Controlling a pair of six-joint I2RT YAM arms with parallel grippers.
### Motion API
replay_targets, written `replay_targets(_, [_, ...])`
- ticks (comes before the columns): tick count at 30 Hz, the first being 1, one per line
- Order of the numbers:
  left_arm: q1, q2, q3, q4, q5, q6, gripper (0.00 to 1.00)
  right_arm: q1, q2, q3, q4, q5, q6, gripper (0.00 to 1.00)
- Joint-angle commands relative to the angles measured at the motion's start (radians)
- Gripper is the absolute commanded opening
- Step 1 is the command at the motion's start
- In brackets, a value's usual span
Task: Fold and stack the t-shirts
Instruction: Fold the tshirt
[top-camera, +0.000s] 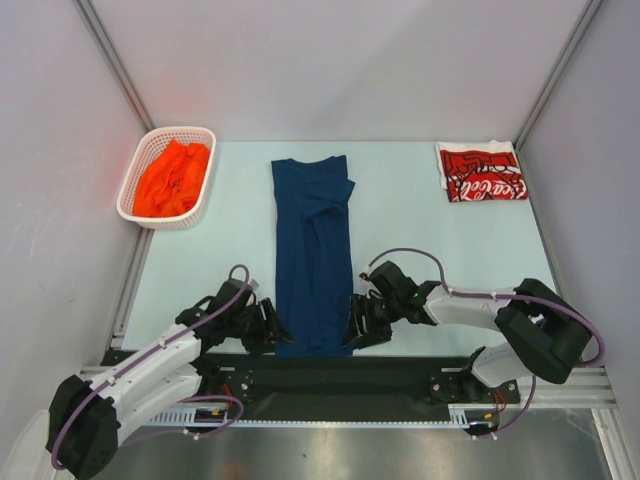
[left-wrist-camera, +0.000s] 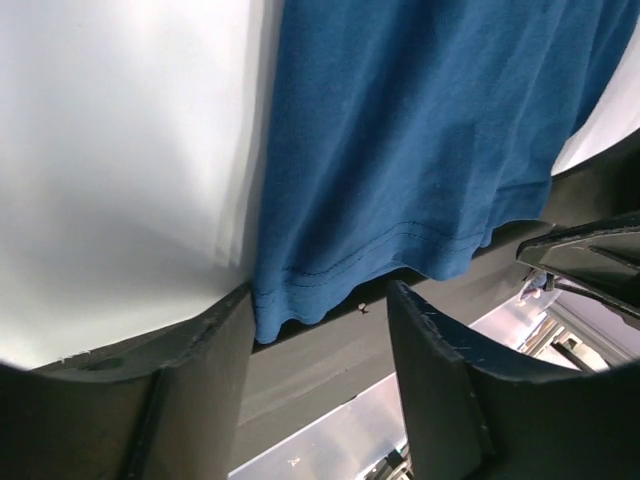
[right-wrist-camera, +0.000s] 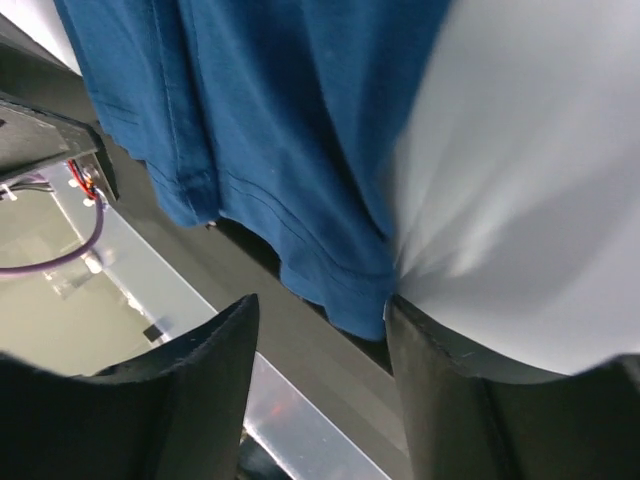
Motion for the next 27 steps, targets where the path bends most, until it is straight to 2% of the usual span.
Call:
replay_targets(1, [-0.002,0.006,-0.038,-0.01,-0.035,-0.012,0.6,0.032,0.047,-0.007,0.05,0.053,0.04,0.58])
replay_targets(9, [-0.002,-0.015,-0.063,-0.022,-0.035,-0.026,0.54,0.068,0.064,-0.015,0.07,0.112,0.111,0.49])
replay_targets(12, [-0.002,-0.015,-0.064,-0.022,-0.035,-0.021,0.49,0.08,0.065,-0.008,0.059,0.137,0.121,0.41])
replay_targets(13, [-0.002,-0.017,-0.064,-0.024,-0.038,-0.021,0.45,0.082,0.067,-0.007,0.051,0.148,0.123,0.33])
replay_targets(15, [-0.002,-0.027,-0.064,-0.025,-0.041,-0.021,0.41,0.085,0.053,-0.01,0.044,0.158,0.124,0.27])
replay_targets(18, [-0.002,-0.04,-0.06,-0.028,-0.042,-0.02,0.31,0.091,0.03,-0.005,0.021,0.186,0.108,0.14])
replay_targets(20, [-0.002,-0.044,-0.054,-0.038,-0.046,-0.01,0.17,0.092,0.018,-0.004,0.005,0.192,0.1,0.01])
replay_targets(21, [-0.002,-0.046,-0.043,-0.045,-0.053,0.0,0.12,0.097,0.012,-0.004,0.002,0.189,0.098,0.0])
replay_targets(22, [-0.002,-0.049,-0.037,-0.055,-0.056,0.005,0.0,0.105,0.001,0.002,-0.001,0.185,0.095,0.0])
replay_targets(27, [-0.002,-0.09,0.005,-0.12,-0.067,0.023,0.0,0.155,-0.016,0.041,-0.054,0.2,0.074,0.0])
